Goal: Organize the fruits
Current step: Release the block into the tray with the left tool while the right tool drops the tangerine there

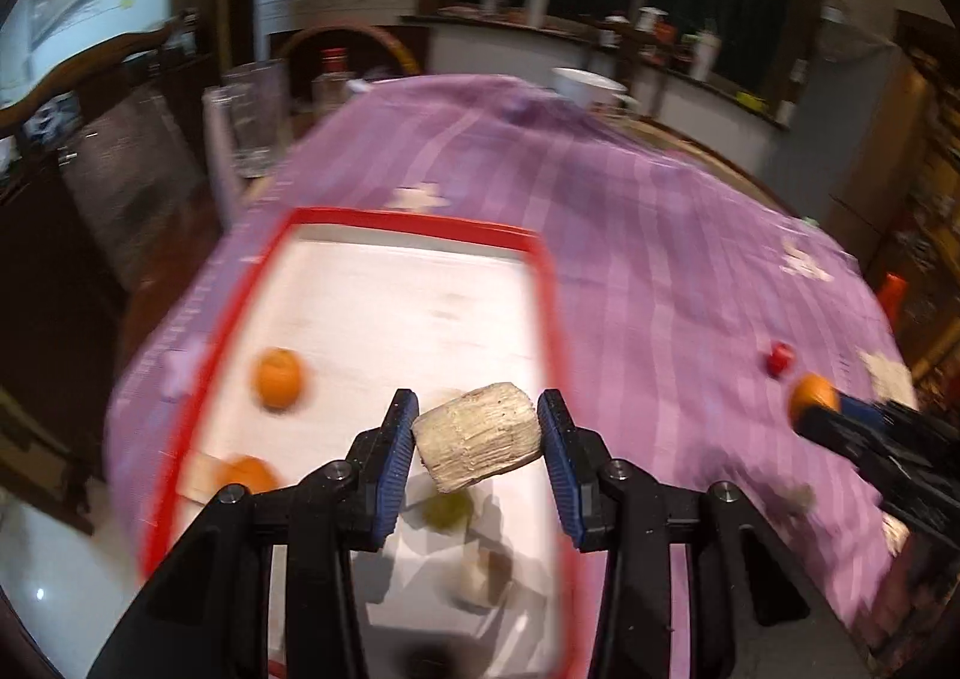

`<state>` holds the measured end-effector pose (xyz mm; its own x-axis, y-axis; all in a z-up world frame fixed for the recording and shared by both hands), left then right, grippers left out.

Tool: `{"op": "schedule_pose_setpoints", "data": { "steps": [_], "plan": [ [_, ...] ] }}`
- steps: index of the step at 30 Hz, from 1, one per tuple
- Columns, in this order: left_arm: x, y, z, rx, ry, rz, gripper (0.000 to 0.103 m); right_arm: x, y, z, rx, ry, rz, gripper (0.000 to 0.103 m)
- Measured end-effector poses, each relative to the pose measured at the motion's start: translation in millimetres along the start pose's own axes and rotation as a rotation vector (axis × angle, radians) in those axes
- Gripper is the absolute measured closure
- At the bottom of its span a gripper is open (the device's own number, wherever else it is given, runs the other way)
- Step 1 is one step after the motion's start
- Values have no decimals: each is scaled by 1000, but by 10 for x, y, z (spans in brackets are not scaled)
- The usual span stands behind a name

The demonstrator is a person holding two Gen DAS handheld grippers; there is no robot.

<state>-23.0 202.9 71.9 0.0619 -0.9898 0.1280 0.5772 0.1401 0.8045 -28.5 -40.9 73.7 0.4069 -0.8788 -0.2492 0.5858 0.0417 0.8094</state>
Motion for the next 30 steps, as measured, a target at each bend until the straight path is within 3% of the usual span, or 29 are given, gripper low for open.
{"op": "schedule_pose_setpoints", "data": {
  "steps": [5,12,20,24,30],
  "plan": [
    [-473,129,-288,-47,59,69,63,-561,35,-382,-56,98,30,66],
    [-800,244,-699,-92,114,103,63,-1063,66,-1026,-114,112,85,66],
    [-883,207,-999,-138,117,134,63,-1152,65,-1530,-155,65,113,65],
    [-895,171,-1010,-138,118,140,62,-1164,67,-1577,-141,76,117,65],
    [-886,208,-785,-80,117,158,45,-1219,90,-1529,-115,99,157,59]
  ]
}}
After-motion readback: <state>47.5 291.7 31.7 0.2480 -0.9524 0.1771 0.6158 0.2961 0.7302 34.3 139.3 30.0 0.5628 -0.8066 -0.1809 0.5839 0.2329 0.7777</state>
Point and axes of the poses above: each gripper's, at about its wrist camera, not at the fingertips, and z roughly against the way its jaws point, x to its right, y to its top, the point moved 2 cm from there along -z, roughly the way its jaws point, and after that the axes turned 13 degrees about x, right-handed, at the moved point
